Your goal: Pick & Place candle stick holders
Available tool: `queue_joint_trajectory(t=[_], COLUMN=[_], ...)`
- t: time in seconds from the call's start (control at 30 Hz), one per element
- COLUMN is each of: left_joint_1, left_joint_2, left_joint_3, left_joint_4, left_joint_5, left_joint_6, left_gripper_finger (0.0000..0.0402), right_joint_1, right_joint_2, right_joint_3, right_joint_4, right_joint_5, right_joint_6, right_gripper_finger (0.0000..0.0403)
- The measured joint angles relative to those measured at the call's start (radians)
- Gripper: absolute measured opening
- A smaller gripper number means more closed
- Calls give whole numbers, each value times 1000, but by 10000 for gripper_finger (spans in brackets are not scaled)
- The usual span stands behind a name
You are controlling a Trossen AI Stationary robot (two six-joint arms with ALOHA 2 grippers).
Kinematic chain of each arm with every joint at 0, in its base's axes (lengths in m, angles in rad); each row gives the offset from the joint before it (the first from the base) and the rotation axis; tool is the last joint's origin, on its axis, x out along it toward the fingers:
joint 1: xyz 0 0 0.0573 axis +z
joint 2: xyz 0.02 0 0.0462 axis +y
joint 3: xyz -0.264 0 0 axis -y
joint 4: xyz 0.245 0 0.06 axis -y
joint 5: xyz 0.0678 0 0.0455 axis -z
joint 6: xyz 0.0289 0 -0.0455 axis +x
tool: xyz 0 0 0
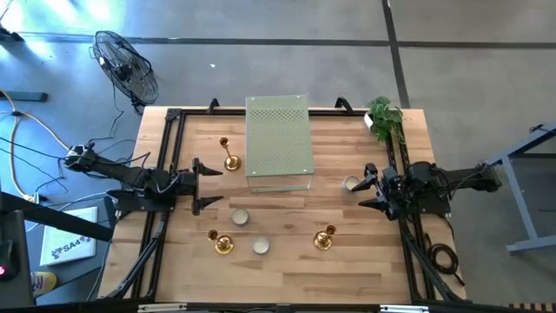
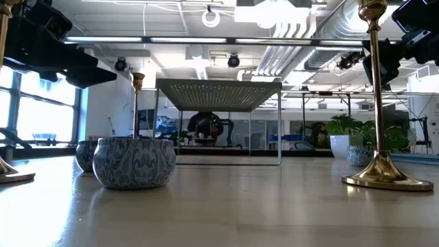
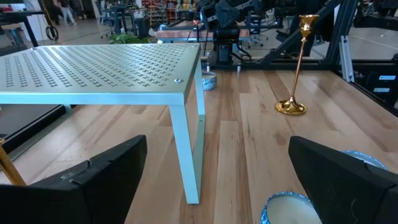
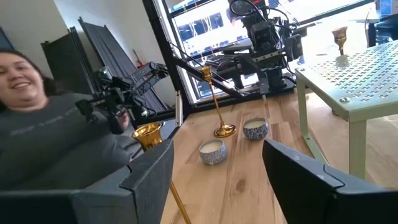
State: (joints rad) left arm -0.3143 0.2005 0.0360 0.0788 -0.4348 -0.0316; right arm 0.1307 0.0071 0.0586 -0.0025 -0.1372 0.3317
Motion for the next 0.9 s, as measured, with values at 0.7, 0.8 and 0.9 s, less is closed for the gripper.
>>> queue_joint_trajectory(t=[0.7,0.8,0.9], left_joint_1=[0,0,0], left_joint_2=[0,0,0], left_joint_3=[0,0,0], left_joint_4=[-4,-4,-4], left_joint_5=[81,86,86], left_joint_6=[-27,-27,-27], left_gripper_finger=[386,386,386], right_joint_1=[0,0,0], right_joint_2=[0,0,0], right_joint_3=[0,0,0], right_joint_4=[124,146,162], right_joint_5=[47,51,123], right_joint_6=[-130,-139,-192], right_gripper_finger=[242,242,242])
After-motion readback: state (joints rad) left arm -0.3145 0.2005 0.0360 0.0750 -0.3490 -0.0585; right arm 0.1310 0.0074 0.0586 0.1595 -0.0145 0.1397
